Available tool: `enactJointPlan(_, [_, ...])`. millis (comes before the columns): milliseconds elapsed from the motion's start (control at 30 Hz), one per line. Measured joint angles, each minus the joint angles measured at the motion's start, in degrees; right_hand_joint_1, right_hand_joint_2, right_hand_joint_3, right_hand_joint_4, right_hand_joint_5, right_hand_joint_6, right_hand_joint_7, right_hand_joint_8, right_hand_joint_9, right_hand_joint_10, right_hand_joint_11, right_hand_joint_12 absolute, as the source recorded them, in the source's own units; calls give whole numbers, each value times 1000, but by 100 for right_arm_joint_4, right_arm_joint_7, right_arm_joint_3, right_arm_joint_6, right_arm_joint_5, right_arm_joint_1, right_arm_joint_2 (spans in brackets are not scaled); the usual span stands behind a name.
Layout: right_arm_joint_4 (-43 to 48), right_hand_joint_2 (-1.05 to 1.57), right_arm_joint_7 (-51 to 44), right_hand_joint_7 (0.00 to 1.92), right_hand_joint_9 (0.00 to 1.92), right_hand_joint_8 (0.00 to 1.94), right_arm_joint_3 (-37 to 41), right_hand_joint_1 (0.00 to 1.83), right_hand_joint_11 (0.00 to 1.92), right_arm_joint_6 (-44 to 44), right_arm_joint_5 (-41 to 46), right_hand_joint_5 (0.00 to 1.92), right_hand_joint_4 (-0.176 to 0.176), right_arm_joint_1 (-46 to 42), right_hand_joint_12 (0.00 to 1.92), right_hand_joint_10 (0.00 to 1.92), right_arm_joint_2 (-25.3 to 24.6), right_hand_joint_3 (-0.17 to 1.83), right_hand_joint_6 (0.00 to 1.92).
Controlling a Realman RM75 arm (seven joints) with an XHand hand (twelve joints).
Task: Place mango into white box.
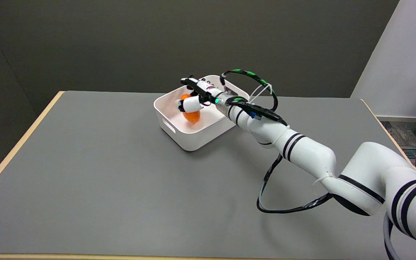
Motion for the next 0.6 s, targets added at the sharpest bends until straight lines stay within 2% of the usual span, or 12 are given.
enactJointPlan(333, [8, 594, -4, 5, 65, 158, -85, 569, 179, -299, -40, -1, 36, 17, 1263, 629, -5, 932, 130])
enactJointPlan(600, [-867, 618, -6, 105, 161, 252, 86, 666, 177, 102, -74, 68, 63, -390, 1242, 612, 286, 1002, 186])
